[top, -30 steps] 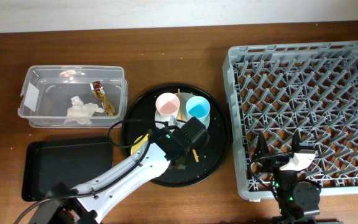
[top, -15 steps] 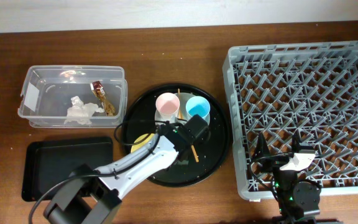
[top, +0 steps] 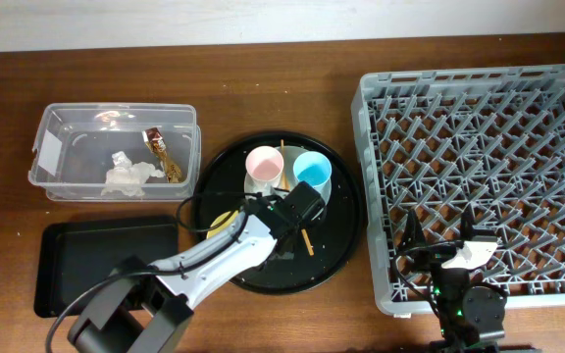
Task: Sort waste into correct bins and load items into the dishwasher rack
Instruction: 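Reach left gripper to the yellow bowl rim and grasp it, then lift yellow bowl with left gripper over the black tray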
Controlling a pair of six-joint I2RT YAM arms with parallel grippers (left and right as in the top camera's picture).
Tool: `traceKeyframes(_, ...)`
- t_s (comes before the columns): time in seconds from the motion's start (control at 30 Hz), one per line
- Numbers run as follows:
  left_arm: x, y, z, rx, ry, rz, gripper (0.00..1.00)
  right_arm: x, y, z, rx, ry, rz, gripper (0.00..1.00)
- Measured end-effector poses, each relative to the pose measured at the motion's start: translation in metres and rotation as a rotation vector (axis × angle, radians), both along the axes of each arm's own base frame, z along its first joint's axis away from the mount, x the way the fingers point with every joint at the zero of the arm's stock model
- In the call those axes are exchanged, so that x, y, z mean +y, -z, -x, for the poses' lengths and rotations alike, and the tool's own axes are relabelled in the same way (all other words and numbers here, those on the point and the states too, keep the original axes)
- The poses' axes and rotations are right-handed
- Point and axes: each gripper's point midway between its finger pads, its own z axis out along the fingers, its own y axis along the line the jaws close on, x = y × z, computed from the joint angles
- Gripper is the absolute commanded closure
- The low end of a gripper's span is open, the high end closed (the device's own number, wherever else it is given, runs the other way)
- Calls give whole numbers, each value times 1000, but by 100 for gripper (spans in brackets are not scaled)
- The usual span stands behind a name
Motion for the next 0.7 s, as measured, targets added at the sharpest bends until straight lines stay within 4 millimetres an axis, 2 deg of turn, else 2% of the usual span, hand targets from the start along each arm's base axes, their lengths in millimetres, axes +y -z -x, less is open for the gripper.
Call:
traceKeyframes(0.17, -2, 1, 0, 1, -1, 10, 99, 0, 0, 0, 0, 0, 0, 2)
traceKeyframes(0.37, -1, 1, 1, 5, -3, 6, 100, 0, 0, 0, 0, 0, 1, 2)
traceKeyframes(0.47, 7, -1, 9, 39, -3, -27, 100, 0, 0, 0, 0, 0, 0, 2)
traceKeyframes(0.57, 10, -18, 14, 51, -2, -27, 100, 0, 0, 0, 0, 0, 0, 1)
traceKeyframes(0.7, 6, -69, 9, -4, 4, 95, 100, 0, 0, 0, 0, 0, 0, 2)
